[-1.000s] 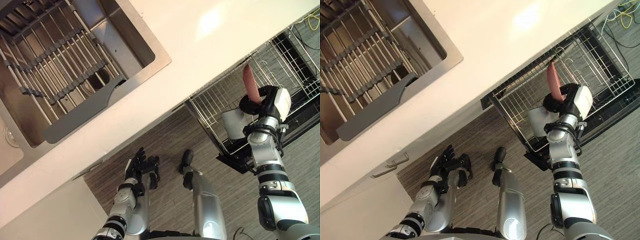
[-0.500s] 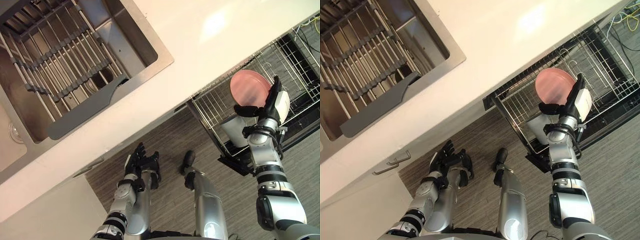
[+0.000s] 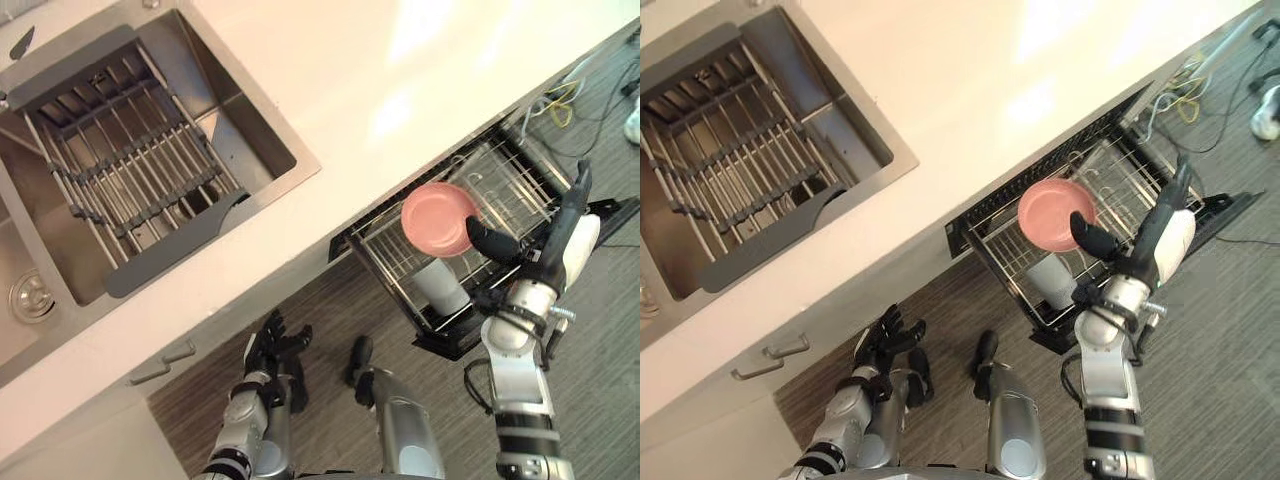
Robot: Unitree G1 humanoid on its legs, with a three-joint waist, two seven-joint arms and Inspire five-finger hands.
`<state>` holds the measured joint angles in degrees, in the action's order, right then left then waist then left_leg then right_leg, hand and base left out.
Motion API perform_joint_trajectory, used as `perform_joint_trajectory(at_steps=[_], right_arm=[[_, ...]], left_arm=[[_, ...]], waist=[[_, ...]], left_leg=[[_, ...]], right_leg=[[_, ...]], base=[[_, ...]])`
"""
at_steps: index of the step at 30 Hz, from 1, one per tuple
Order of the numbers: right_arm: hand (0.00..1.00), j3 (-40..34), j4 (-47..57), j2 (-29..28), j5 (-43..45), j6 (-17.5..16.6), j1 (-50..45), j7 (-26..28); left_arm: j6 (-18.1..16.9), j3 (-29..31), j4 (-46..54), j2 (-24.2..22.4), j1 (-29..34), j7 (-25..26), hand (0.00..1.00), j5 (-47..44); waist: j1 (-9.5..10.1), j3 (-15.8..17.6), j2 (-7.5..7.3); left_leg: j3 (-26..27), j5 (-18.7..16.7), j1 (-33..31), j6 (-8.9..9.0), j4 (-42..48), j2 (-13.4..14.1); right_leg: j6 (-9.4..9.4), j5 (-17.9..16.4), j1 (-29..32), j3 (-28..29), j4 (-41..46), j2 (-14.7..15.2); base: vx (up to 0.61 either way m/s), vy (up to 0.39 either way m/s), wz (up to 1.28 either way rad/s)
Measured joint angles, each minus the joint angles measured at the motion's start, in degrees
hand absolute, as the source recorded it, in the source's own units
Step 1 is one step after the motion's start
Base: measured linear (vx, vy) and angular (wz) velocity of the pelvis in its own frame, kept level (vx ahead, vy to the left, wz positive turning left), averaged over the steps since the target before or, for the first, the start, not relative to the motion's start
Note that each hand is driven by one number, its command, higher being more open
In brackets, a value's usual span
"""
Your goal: Walk over to the sink, pick up the cup, carry it to the dishwasher, place the cup inside the dishwasher, then close the dishwasher door
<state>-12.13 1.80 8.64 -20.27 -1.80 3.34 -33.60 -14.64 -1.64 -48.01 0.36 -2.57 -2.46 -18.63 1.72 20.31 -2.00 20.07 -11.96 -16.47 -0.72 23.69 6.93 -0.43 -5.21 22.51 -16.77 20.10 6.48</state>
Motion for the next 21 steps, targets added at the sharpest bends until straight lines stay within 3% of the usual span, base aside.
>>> perform_joint_trajectory(at_steps=[6,11,21], right_arm=[[1.0,-4.5,5.7,-5.0,6.4,-4.1,-9.3,-0.1],[1.0,-7.5,4.0,-10.8,13.2,-6.2,-17.2,0.0],[1.0,-12.8,-18.2,-11.9,30.7,-10.2,-21.4,9.2]], left_arm=[[-1.0,0.0,-0.2,0.5,3.4,0.1,1.0,0.7],[-2.5,0.1,-1.0,0.6,5.6,0.1,1.0,0.7],[-3.3,2.9,-2.4,0.6,7.0,-0.1,1.0,3.1]], waist=[[-0.91,-1.9,-0.45],[-1.14,-4.7,-0.61],[-1.39,-7.4,-0.73]], left_leg=[[1.3,-0.6,4.8,0.88,-1.7,0.3],[2.6,-1.0,10.1,1.53,-3.3,0.4],[2.8,-1.9,16.1,2.41,-4.3,0.8]], right_leg=[[0.09,-1.0,-3.7,0.6,-0.3,-0.6],[0.16,-2.1,-7.9,1.1,-0.2,-0.9],[0.78,-4.2,-13.7,0.1,-0.1,-1.2]], base=[[0.05,-0.011,-0.08],[0.08,0.001,-0.08],[0.01,-0.002,0.03]])
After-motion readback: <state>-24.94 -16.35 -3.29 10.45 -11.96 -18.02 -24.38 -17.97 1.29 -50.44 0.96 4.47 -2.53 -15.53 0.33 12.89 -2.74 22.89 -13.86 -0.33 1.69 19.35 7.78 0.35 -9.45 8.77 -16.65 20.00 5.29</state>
